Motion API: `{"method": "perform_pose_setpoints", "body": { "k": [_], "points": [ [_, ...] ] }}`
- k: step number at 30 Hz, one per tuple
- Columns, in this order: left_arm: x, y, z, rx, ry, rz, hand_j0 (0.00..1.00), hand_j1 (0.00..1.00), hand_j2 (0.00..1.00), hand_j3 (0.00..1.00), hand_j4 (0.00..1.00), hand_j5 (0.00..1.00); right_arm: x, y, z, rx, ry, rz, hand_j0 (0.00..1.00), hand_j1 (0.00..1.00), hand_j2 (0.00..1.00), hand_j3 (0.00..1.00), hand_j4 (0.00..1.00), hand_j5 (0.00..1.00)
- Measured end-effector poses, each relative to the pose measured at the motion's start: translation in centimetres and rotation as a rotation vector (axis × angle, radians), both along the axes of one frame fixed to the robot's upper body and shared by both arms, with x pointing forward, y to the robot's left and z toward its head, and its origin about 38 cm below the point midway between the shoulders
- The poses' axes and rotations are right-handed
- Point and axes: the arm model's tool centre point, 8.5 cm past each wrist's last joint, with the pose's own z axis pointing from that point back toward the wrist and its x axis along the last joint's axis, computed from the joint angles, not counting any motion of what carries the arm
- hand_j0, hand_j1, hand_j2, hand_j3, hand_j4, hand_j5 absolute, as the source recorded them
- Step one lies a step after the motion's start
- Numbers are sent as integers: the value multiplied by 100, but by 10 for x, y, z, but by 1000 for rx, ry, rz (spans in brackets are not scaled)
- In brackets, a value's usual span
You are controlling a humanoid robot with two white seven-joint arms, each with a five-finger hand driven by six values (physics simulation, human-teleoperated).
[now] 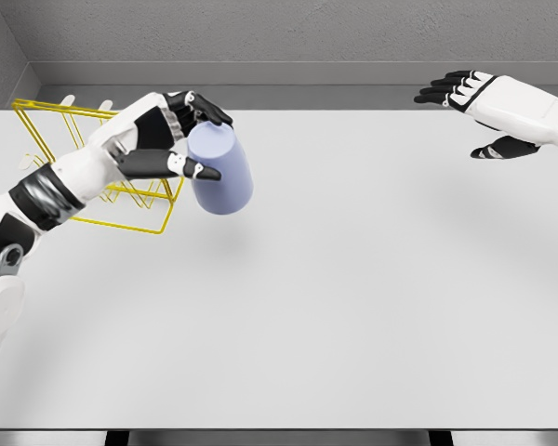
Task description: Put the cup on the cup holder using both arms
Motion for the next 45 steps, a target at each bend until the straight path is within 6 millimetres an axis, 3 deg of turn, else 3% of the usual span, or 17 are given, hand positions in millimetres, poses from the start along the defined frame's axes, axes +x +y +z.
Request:
{"method": "perform_pose_setpoints", "body": {
  "k": [13, 20, 45],
  "points": [
    [6, 15, 30, -9, -61, 17, 42, 42, 42, 42, 42, 42, 0, 1, 0, 1, 0, 1, 100, 100, 100, 100, 100, 100],
    [6, 41, 45, 12, -88, 63, 42, 42, 42, 42, 42, 42, 0, 0, 0, 0, 0, 0, 100, 100, 100, 100, 100, 100],
    [2, 94, 71, 75, -121, 164, 40, 40, 40, 40, 40, 40, 0, -1, 0, -1, 0, -1, 100, 100, 100, 100, 100, 100]
  ]
}}
